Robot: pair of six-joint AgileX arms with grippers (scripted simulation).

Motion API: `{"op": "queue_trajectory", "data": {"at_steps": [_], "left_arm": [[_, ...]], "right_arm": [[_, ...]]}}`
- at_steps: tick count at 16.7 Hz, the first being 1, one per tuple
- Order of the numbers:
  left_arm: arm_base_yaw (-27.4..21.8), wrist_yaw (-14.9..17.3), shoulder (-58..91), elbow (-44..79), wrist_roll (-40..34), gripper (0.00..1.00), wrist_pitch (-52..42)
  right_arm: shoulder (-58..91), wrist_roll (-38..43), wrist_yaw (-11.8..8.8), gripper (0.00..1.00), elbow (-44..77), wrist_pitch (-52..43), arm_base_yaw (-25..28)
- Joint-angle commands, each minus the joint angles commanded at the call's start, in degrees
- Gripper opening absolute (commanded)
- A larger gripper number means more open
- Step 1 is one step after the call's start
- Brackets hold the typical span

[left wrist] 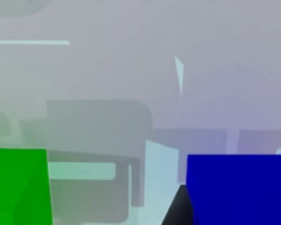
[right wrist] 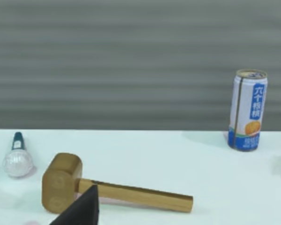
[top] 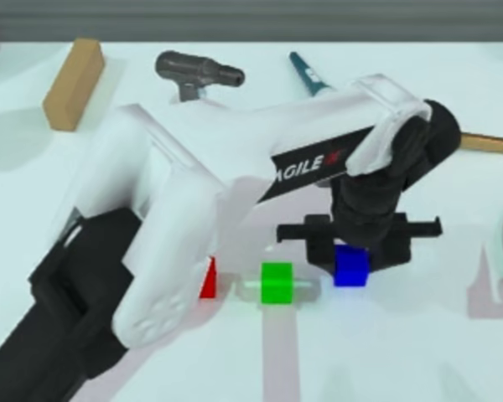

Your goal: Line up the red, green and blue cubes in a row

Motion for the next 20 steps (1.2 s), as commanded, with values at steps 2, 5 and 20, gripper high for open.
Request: {"op": "queue_trajectory", "data": {"at_steps": [2,5,20], "left_arm": [[0.0,0.0,0.0,0.0,0.0,0.15,0.0],[0.0,0.0,0.0,0.0,0.0,0.38,0.0],[0.0,0.0,0.0,0.0,0.0,1.0,0.0]], "right_arm": [[0.0,0.0,0.0,1.0,0.0,0.0,0.0],[0.0,0.0,0.0,1.0,0.0,0.0,0.0],[0.0,0.0,0.0,1.0,0.0,0.0,0.0]]}}
